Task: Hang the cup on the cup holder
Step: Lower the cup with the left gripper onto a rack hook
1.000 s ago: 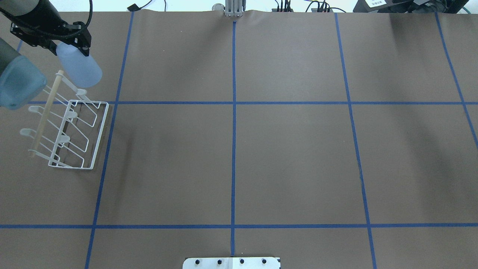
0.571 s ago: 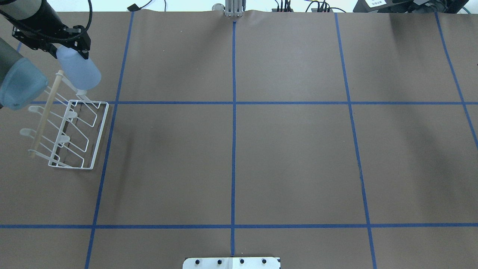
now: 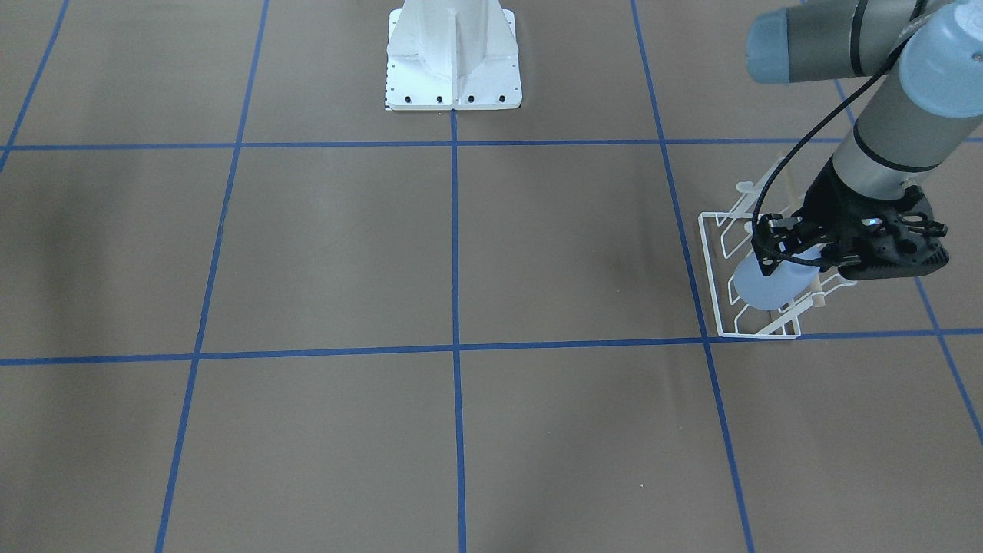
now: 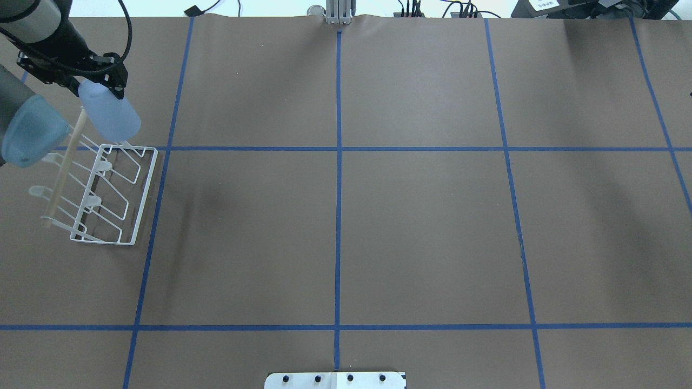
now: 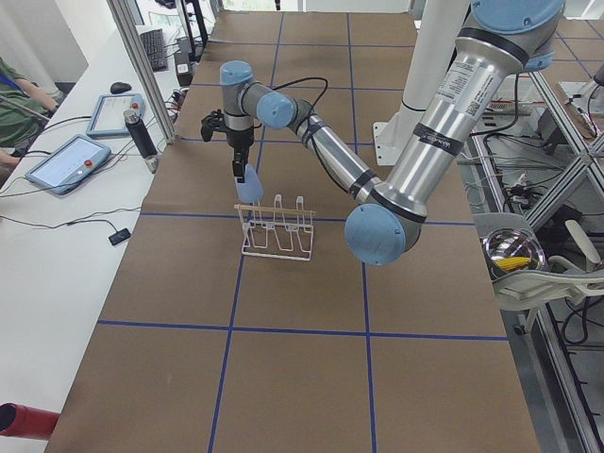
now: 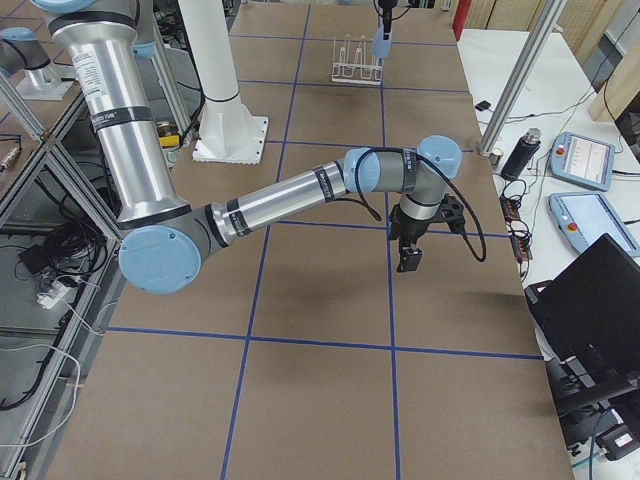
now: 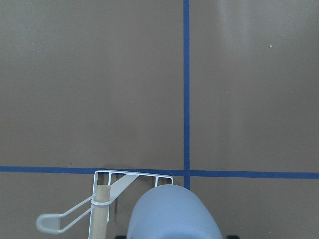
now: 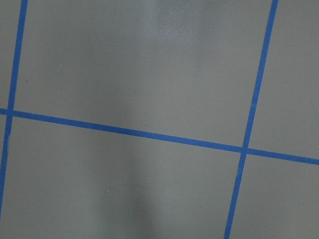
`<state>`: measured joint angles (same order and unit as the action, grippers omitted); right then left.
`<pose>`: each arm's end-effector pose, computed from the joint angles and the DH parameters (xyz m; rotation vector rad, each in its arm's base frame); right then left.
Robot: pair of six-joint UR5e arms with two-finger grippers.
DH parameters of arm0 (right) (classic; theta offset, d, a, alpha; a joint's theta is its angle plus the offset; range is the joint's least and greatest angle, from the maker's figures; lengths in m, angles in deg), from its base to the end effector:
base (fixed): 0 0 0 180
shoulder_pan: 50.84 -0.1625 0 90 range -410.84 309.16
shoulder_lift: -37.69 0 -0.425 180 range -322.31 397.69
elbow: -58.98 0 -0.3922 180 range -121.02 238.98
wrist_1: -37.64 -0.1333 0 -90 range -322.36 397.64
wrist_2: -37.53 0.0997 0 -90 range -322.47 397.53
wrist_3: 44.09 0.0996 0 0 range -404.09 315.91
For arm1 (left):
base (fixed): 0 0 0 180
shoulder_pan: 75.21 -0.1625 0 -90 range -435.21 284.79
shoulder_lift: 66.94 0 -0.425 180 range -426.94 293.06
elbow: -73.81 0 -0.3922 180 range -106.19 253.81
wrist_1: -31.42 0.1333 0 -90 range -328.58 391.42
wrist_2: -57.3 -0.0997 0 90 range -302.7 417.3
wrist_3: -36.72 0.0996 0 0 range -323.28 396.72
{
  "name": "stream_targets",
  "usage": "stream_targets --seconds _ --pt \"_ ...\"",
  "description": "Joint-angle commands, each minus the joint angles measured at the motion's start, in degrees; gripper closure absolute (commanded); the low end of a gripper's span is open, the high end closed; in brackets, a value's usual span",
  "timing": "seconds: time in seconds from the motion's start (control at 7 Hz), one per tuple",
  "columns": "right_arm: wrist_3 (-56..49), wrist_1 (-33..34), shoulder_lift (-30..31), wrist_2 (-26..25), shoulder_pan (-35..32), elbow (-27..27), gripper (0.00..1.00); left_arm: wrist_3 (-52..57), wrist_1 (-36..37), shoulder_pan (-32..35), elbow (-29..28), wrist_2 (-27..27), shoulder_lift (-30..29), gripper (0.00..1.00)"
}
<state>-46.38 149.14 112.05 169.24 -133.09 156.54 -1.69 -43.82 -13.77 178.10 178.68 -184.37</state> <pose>-0.0114 -0.5807 0.4886 -0.0064 -0.7295 -0.1782 0.2229 -0.5799 0.3093 0.0859 0.7008 -0.0359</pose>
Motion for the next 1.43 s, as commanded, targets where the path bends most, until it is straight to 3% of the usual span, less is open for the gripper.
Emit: stream_targets --seconds 0.0,0.43,0.57,0.71,1.0,1.29 --pt "0.0 0.04 0.0 0.04 -0.01 -0.09 0.0 0.09 0.0 -0.79 -0.23 0.79 1.06 1.0" --pt "0.0 0.04 0.0 0.04 -0.01 -0.26 0.0 0.0 -7.8 -1.5 -4.86 0.79 2.74 1.0" --pt "0.0 0.04 0.0 0.3 -0.01 -0.26 0.0 0.0 -9.22 -1.5 -6.37 1.66 2.74 0.37" --pt "0.0 0.21 0.09 0.65 -0.01 -0.26 0.0 -0.61 -10.71 -1.5 -5.95 2.8 3.87 0.02" --pt "-0.17 0.83 1.13 1.45 -0.01 0.87 0.0 0.08 -12.66 -0.02 -4.46 6.92 5.72 0.02" --pt "-0.17 0.31 1.49 0.84 -0.01 0.62 0.0 3.76 -11.87 4.54 -2.43 7.12 6.68 0.02"
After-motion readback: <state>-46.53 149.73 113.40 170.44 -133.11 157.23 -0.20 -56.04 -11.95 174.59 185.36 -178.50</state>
